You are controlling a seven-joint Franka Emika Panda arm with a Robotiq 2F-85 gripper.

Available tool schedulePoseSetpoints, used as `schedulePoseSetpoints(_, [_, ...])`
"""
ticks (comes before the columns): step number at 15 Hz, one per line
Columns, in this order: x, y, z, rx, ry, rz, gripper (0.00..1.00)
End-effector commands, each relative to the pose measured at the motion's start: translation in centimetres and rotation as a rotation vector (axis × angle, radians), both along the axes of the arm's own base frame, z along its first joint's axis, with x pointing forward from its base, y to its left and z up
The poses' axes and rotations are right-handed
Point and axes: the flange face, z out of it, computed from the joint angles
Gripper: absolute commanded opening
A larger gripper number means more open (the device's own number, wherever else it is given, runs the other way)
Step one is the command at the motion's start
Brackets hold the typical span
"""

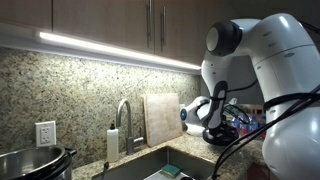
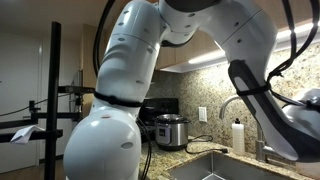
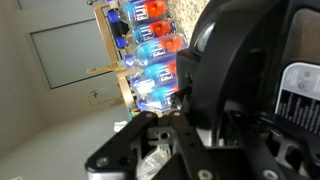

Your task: Put the lid on the pressure cooker

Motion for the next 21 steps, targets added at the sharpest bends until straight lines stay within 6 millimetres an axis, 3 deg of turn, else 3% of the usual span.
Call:
schedulePoseSetpoints(1, [0.2,2.7,3.7,-0.069,0.035,0.044,0.07])
schedulePoseSetpoints(5, [0.8,6.5,6.4,-0.068,0.021,0.118,0.07])
schedulePoseSetpoints(9, [0.6,12.0,8.9,-0.032,0.068,0.290,0.07])
schedulePoseSetpoints(15, [0.5,19.7,10.3,0.004,0.224,0.533,0.07])
schedulePoseSetpoints(21, [1.5,25.3,11.8,-0.019,0.290,0.710,0.07])
